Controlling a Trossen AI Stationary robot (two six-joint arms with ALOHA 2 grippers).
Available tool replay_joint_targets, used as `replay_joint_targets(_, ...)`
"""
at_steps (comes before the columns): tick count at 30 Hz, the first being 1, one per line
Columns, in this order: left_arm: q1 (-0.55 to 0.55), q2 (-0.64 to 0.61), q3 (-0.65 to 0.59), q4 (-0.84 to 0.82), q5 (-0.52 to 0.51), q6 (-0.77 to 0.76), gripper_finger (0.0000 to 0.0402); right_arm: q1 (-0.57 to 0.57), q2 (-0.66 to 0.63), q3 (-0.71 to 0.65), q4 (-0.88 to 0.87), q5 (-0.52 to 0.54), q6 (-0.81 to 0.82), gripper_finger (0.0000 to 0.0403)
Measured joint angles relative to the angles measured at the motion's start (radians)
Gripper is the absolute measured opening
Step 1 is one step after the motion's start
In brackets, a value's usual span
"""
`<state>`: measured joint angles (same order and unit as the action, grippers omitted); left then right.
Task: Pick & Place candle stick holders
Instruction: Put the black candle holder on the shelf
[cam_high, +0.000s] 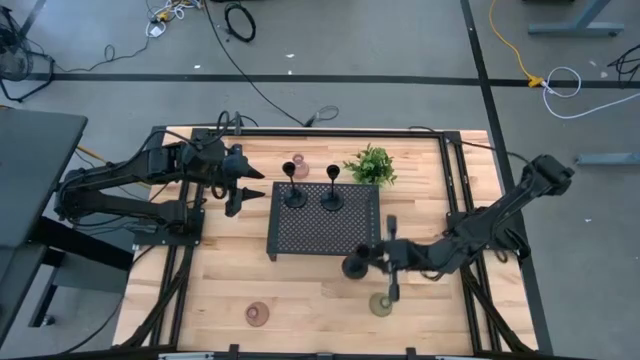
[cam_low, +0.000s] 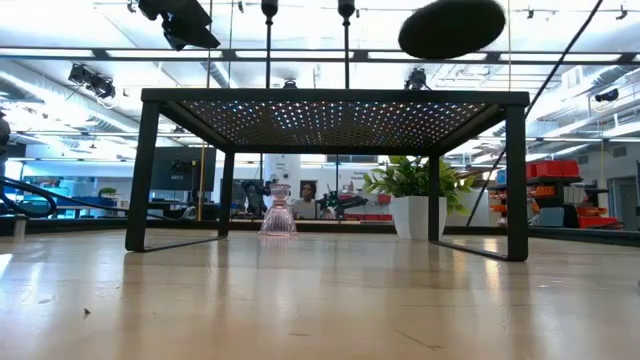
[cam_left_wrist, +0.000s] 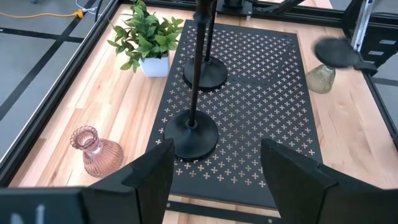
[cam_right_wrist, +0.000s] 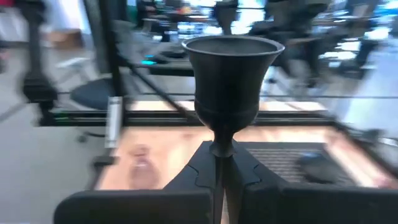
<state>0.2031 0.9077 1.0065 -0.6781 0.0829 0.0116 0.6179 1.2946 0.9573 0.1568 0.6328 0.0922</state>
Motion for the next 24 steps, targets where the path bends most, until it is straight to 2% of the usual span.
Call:
replay_joint_targets(6, 0.000, 0.000, 0.000, 0.001, 0.000, 0.000, 0.0238, -0.039, -0.064, 0.000, -0.100, 0.161, -0.023, 0.0001)
replay_joint_targets(10, 0.000, 0.000, 0.000, 0.001, 0.000, 0.000, 0.0238, -0.095, -0.065, 0.000, -0.150, 0.204, -0.026, 0.0001)
replay_joint_targets(14, 0.000, 0.000, 0.000, 0.002, 0.000, 0.000, 0.0238, -0.171, -0.065, -0.005, -0.188, 0.197, -0.027, 0.0001)
replay_joint_targets(24, 0.000, 0.001, 0.000, 0.001, 0.000, -0.010, 0.0238, -0.312, -0.127, -0.072, -0.141, 0.085, -0.086, 0.0001)
